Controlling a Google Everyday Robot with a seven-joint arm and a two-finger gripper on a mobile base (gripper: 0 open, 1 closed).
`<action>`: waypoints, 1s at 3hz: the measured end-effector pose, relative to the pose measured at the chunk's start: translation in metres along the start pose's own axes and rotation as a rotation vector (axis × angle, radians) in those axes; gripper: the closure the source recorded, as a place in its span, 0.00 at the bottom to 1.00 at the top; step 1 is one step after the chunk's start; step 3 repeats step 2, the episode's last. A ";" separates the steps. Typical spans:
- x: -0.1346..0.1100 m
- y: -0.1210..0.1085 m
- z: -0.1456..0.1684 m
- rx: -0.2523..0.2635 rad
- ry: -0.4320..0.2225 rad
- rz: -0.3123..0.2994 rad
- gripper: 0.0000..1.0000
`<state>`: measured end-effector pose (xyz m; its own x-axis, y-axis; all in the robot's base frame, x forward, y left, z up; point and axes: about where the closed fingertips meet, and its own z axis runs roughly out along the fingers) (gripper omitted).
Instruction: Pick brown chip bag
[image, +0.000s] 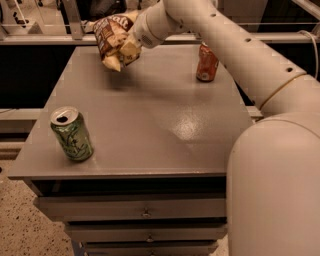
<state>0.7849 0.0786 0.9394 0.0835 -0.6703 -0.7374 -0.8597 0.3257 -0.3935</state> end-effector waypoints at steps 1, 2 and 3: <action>-0.047 -0.021 -0.044 0.055 -0.167 -0.040 1.00; -0.052 -0.019 -0.042 0.048 -0.180 -0.052 1.00; -0.052 -0.019 -0.042 0.048 -0.180 -0.052 1.00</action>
Offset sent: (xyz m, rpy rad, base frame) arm -0.0067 -0.0051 0.0596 0.1142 -0.1045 0.0401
